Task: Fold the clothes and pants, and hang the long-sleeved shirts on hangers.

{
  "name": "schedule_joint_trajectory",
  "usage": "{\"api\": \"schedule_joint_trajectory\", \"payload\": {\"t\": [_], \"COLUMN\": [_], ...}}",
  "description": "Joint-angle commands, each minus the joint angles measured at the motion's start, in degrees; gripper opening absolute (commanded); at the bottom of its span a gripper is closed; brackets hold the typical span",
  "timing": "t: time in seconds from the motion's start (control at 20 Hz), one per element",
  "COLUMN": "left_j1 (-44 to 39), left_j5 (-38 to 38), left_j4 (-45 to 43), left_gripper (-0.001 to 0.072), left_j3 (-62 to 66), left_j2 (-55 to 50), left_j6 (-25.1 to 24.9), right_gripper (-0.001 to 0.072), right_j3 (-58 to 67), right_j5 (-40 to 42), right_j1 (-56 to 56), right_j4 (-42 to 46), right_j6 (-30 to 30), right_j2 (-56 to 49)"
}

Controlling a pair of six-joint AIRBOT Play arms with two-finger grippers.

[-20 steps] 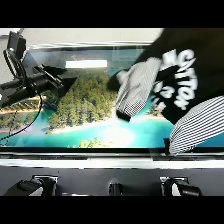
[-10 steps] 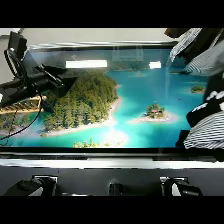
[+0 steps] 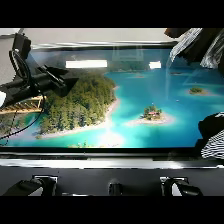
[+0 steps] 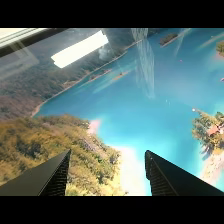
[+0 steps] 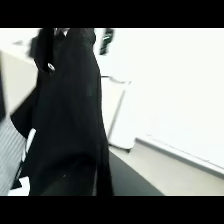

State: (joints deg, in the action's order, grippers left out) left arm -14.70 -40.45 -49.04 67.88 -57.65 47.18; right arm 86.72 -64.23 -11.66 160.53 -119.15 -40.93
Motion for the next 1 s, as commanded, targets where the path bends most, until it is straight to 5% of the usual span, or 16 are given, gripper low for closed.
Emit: {"api": "schedule_joint_trajectory", "payload": {"t": [0.0,0.45,0.95], "left_j1": [-0.02,-0.04,-0.04], "left_j5": [0.02,0.02,0.0], "left_j4": [-0.02,-0.02,0.0], "left_gripper": [0.0532,0.0532,0.0532], "left_j3": [0.0,0.0,0.0], "left_j2": [-0.35,-1.53,-1.99], "left_j6": [-0.02,0.0,0.0], "right_gripper": [0.0028,0.0029,0.0074], "right_j3": [2.43,12.5,12.5], "right_j5": [1.64,11.56,7.61], "right_j1": [-1.22,-19.71,-24.59], "right_j4": [9.46,2.29,-7.91], "right_j6": [-7.5,-11.28,-10.45], "right_j2": [-4.28,-16.35,-18.12]}}
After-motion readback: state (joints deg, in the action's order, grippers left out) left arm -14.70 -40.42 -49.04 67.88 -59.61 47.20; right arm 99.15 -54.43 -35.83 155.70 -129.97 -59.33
